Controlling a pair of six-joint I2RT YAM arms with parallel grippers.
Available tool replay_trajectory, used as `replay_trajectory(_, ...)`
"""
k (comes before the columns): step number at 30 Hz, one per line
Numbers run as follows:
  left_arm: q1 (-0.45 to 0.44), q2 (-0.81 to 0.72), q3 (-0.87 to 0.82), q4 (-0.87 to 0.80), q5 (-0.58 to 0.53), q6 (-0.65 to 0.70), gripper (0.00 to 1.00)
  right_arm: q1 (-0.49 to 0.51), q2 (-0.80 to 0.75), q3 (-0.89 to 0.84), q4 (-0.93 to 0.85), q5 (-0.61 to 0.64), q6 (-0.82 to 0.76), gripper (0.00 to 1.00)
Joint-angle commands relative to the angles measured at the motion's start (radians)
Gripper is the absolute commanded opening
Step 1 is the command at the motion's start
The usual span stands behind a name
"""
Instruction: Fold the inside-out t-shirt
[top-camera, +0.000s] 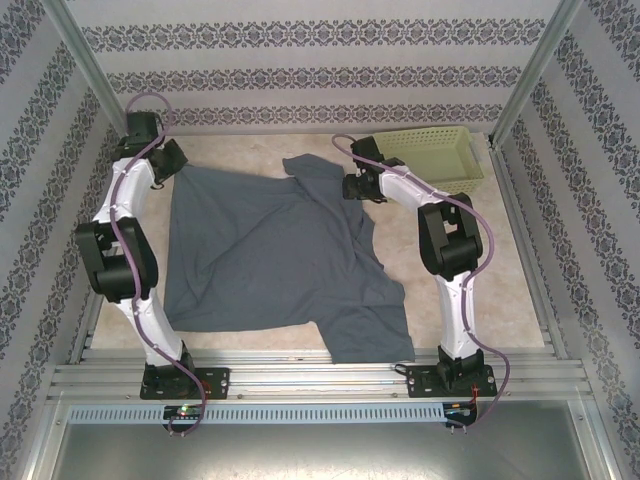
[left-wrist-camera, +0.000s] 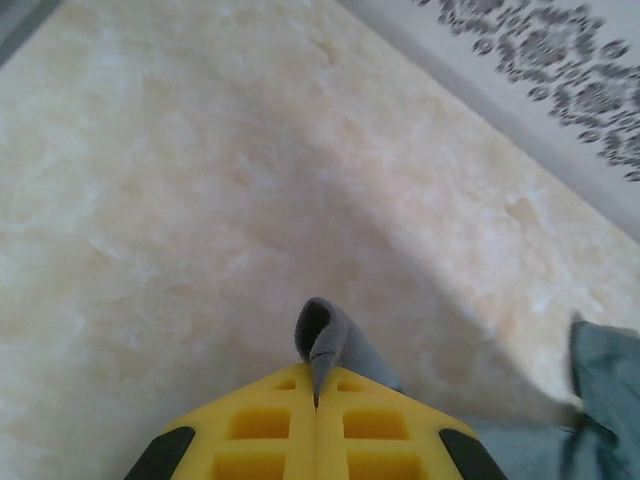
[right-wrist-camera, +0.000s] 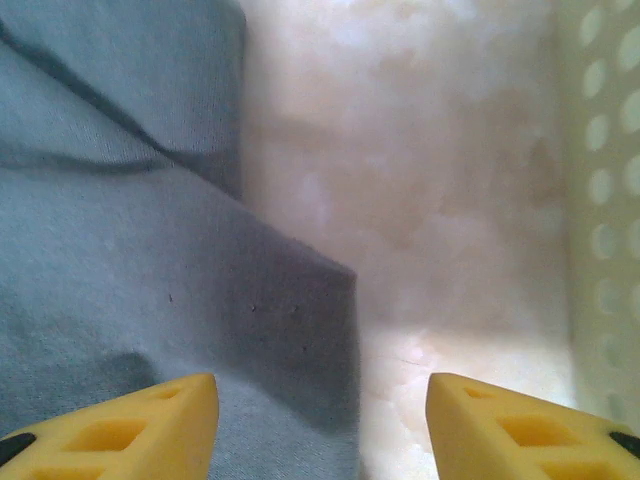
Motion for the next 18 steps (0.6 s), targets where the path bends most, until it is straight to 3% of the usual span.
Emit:
replay_trajectory(1, 0.023, -0.020, -0.005, -0.031, 0.032, -0.036, 0.00, 0.015, 0.037, 0.030, -0.038, -0.041, 0.029, 0.59)
replay_trajectory(3, 0.027, -0.016, 0.017, -0.058, 0.035, -0.038, 0.00, 0.022, 0.051, 0.032, -0.043, -0.050, 0.027, 0.59)
replay_trajectory(5, 0.030, -0.012, 0.033, -0.072, 0.041, -0.040, 0.00, 0.026, 0.068, 0.043, -0.055, -0.064, 0.025, 0.52)
replay_trajectory(6, 0.032, -0.009, 0.043, -0.082, 0.042, -0.040, 0.00, 0.029, 0.071, 0.045, -0.057, -0.074, 0.022, 0.45)
replay_trajectory(10, 0.038, 0.004, 0.067, -0.139, 0.023, -0.040, 0.00, 0.036, 0.019, 0.000, -0.051, -0.014, -0.011, 0.00)
replay_trajectory(15, 0.036, -0.031, -0.061, -0.102, 0.024, -0.080, 0.00, 0.122, -0.184, -0.165, 0.004, 0.168, -0.174, 0.00)
replay_trajectory(18, 0.023, -0.085, -0.214, -0.009, 0.031, -0.131, 0.00, 0.220, -0.258, -0.235, -0.015, 0.207, -0.213, 0.00)
